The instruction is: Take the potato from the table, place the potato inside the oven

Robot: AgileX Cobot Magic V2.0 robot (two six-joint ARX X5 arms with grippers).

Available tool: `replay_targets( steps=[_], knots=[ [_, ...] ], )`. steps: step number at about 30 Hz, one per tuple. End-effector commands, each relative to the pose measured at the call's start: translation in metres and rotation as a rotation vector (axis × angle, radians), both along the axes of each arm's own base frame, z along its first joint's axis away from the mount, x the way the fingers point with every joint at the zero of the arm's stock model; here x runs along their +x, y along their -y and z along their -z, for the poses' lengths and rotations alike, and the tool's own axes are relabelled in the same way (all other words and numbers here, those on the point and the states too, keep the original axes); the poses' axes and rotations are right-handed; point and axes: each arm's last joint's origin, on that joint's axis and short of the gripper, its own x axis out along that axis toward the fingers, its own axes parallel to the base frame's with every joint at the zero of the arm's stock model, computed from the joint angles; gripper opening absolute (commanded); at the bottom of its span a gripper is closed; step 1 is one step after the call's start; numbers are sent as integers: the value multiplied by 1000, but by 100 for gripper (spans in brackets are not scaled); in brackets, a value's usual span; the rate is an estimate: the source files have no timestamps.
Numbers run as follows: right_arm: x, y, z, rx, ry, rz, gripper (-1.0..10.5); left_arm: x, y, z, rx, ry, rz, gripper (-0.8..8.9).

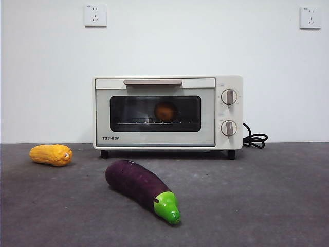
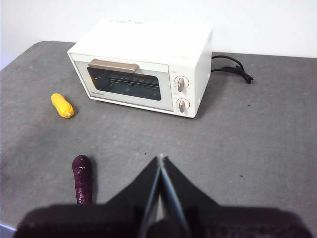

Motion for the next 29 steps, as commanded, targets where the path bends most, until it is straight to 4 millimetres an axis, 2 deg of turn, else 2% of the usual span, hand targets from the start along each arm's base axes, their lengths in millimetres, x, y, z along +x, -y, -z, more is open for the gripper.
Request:
replay_targets(
  steps=[1, 10, 17, 21, 25, 29],
  knots=[
    [-1, 2, 2, -25, -8, 0, 2, 9, 2, 1, 25, -36, 5, -4],
    [-1, 2, 2, -25, -8, 0, 2, 55, 14, 6, 93, -175, 14, -4],
    [-1, 1, 2, -25, -8, -1, 2, 84, 17, 7, 499, -3, 100, -4],
    [-1, 1, 2, -25, -8, 0, 2, 101, 18, 11, 570, 221, 181, -4],
    [-1, 1, 2, -25, -8, -1, 2, 115, 14, 35, 550, 408, 174, -4],
    [-1, 1, 2, -25, -8, -1, 2, 120, 9, 75, 552, 456, 111, -4]
  ],
)
